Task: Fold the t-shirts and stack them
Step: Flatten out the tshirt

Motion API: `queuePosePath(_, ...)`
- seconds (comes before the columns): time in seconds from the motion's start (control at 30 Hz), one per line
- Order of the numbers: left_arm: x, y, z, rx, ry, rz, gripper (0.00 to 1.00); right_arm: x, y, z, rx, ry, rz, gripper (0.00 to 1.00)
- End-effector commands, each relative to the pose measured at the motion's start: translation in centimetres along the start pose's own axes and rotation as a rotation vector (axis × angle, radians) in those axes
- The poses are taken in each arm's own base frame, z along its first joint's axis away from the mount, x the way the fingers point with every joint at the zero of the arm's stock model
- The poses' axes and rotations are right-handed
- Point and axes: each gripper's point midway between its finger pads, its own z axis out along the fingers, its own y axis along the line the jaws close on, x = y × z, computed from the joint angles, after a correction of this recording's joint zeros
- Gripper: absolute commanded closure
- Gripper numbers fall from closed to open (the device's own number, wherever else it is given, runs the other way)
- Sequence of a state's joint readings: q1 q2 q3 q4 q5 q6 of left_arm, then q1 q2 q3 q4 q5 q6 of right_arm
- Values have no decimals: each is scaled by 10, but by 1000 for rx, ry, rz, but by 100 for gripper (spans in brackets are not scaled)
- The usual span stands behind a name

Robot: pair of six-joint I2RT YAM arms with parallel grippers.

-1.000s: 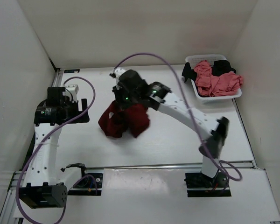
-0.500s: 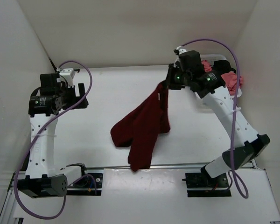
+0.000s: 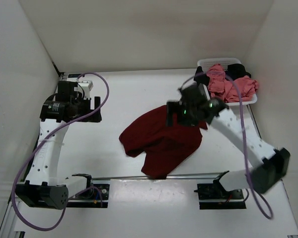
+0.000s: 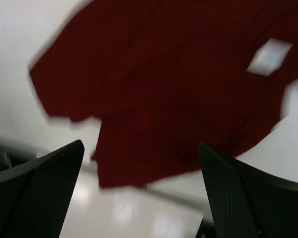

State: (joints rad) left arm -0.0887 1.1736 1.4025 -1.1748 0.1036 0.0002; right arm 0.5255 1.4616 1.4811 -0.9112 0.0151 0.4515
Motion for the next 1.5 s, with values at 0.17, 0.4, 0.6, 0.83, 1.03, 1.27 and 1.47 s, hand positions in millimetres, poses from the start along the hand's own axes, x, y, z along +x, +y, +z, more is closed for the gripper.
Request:
queuePosePath(0.17,26,4,-10,-32,-15,4,0,189,25,9,1,184,205,2)
queuePosePath(0.4,42,-2,-8,6,-7,3,0,214,50,60,11,203,361,5)
queuePosePath(0.6,45,-5,-21,15,-39,7,0,245,64,92,105,292,380,13)
queuePosePath(0.83,49,-3,-34,-6,-86,11,0,276,50,87,174,337,441,26)
queuePosePath(1.03,54,-3,-32,-6,-77,10,0,261,58,100,192,370,309,92)
queuePosePath(1.27,54,-3,-36,-6,-95,12,0,117,136,60,68,121,37,100)
queuePosePath(1.47,59,-3,-32,-6,-77,10,0,-5,193,-45,-251,-106,82,100)
